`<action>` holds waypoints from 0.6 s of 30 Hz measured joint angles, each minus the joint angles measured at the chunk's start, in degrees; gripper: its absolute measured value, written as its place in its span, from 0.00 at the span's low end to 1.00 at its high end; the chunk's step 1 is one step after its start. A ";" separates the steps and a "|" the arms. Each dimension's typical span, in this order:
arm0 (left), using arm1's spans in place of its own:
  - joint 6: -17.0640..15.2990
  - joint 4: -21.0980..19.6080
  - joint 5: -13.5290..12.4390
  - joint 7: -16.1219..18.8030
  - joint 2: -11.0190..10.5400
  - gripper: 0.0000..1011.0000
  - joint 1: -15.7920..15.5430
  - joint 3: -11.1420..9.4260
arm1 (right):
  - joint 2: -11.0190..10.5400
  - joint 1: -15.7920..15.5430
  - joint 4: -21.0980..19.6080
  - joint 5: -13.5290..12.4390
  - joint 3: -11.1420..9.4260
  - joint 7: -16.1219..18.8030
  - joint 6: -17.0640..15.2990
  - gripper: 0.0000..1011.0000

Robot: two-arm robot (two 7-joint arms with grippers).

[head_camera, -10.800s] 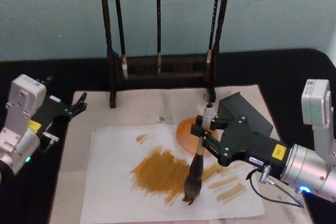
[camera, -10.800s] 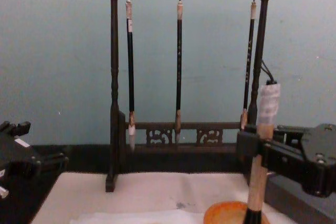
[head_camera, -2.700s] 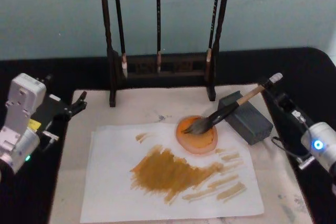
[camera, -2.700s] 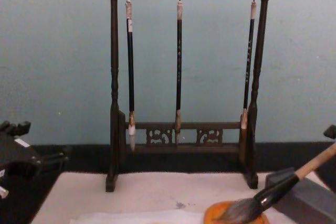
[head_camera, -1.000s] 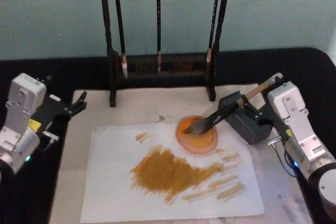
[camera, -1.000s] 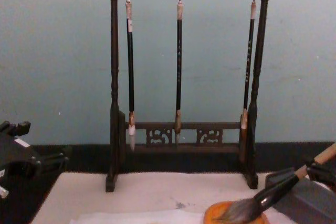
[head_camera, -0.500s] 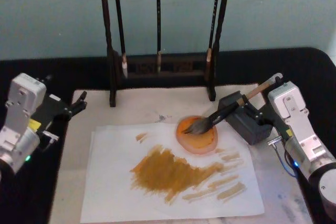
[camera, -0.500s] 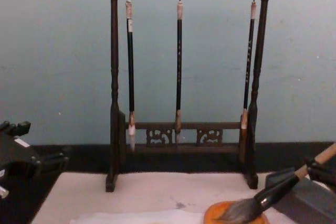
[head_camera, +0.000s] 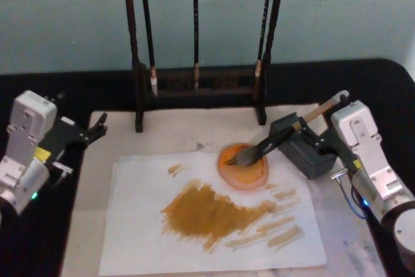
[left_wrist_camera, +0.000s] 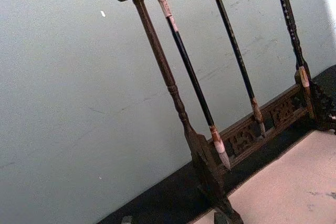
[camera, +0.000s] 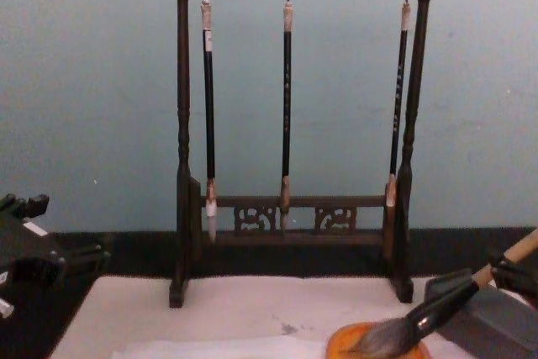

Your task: Pick up the brush from the inkstone, write on the paper, then place the brush back to its original position.

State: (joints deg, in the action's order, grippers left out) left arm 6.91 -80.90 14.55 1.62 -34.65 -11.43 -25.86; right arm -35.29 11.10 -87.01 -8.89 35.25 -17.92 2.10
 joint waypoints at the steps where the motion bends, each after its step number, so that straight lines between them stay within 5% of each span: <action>1: 0.00 0.00 0.00 0.00 0.00 1.00 0.00 0.00 | 0.00 0.00 0.00 0.00 0.00 0.00 0.00 0.99; 18: 0.00 0.00 0.00 0.00 0.00 1.00 0.00 0.00 | 0.00 0.00 0.00 -0.07 0.00 0.00 0.00 0.99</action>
State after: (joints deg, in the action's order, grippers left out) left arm 6.91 -80.90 14.55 1.62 -34.65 -11.43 -25.86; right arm -35.29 11.10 -87.02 -8.96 35.26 -17.91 2.10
